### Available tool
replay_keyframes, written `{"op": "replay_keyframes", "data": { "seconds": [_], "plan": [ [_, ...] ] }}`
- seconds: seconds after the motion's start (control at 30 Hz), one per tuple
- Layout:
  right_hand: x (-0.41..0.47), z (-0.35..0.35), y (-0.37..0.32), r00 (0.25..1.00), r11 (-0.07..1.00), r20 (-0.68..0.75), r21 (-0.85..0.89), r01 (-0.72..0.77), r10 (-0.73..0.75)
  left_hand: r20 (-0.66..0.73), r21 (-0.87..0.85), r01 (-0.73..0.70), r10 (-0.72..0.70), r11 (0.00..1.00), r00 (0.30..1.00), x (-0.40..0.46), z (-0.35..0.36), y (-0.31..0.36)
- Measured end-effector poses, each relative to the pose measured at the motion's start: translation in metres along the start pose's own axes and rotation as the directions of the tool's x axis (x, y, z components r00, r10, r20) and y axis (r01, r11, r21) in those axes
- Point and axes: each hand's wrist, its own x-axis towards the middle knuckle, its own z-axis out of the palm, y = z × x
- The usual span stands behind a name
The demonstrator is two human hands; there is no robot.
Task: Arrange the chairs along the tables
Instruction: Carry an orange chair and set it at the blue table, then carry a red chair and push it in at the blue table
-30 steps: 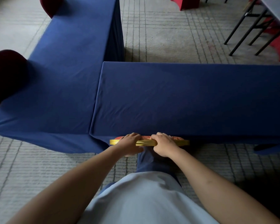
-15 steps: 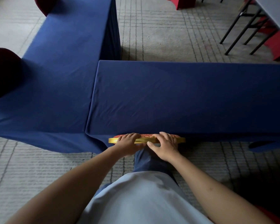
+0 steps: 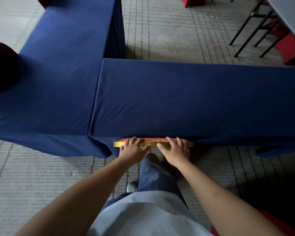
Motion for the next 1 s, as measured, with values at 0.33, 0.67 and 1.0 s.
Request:
{"op": "replay_keyframes", "data": {
  "seconds": [0.33,0.67,1.0],
  "plan": [
    [0.000,0.000,-0.006,0.997,0.997,0.031,0.016,-0.077,0.076,-0.028,-0.041,-0.019,0.018,0.999,0.999,-0.002,0.004,-0.003],
    [-0.071,0.015,0.049,0.995,0.996,-0.041,-0.022,-0.089,0.088,-0.009,0.077,-0.269,0.271,0.960,0.963,-0.050,0.028,0.044],
    [-0.265,0.071,0.226,0.928,0.927,-0.183,0.258,-0.273,0.324,0.284,0.209,-0.622,0.562,0.755,0.777,-0.186,0.175,0.111]
  ]
}}
